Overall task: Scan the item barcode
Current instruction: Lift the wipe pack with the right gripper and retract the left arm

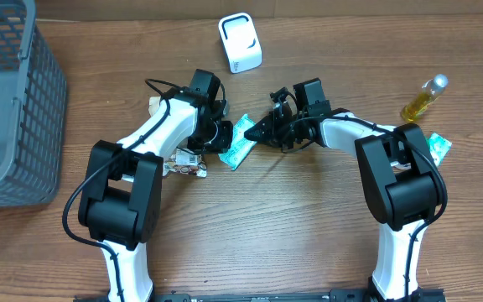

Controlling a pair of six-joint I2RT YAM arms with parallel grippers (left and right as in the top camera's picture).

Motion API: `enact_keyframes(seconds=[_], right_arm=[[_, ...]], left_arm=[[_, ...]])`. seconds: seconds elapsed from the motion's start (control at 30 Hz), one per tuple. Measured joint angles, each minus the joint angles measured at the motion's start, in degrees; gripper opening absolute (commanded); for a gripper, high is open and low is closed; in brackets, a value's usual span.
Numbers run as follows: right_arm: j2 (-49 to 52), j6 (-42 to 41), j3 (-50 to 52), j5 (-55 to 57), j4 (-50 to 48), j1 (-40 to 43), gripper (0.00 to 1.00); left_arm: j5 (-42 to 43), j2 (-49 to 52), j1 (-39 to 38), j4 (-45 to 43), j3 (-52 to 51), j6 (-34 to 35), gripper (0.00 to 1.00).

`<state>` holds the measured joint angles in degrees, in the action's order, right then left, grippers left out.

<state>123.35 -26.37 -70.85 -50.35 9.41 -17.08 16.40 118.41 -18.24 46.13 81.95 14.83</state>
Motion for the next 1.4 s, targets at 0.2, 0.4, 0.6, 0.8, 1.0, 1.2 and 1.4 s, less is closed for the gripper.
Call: enact_keyframes(seconds=[0.2,0.4,0.6,0.8,1.0,1.2,1.4], right_arm=[[0.00,5.86,0.00,-8.50,-0.24,2.14,0.04],[-0.11,8.76,0.00,-15.47,2.71,3.85,0.04],[-4.42,13.66,0.37,-16.79,11.30,3.96,0.04],[-17.27,19.41,0.37,-15.32,22.91,3.96,0.04],[-27.26,24.37,0.37,-11.82,31.23,3.93,0.04],[-31.61,26.03,0.37,-10.69,33.22,3.93,0.04],[-32.28,26.38,0.37,-10.64,33.48,3.93,0.04]], left_arm=[[-0.44,0.57,1.86,4.63,4.17,-0.22,0.05],[-1.46,0.68,4.85,11.43,11.10,-1.64,0.04],[-2.54,-4.55,8.00,14.16,13.84,-3.06,0.04],[-5.97,-15.54,13.64,16.26,14.56,-3.26,0.06],[-11.34,-20.04,21.42,17.44,15.13,-3.21,0.24],[-13.35,-19.61,27.39,17.57,15.13,-3.34,0.99],[-13.68,-19.61,28.11,17.75,15.13,-3.37,1.00]])
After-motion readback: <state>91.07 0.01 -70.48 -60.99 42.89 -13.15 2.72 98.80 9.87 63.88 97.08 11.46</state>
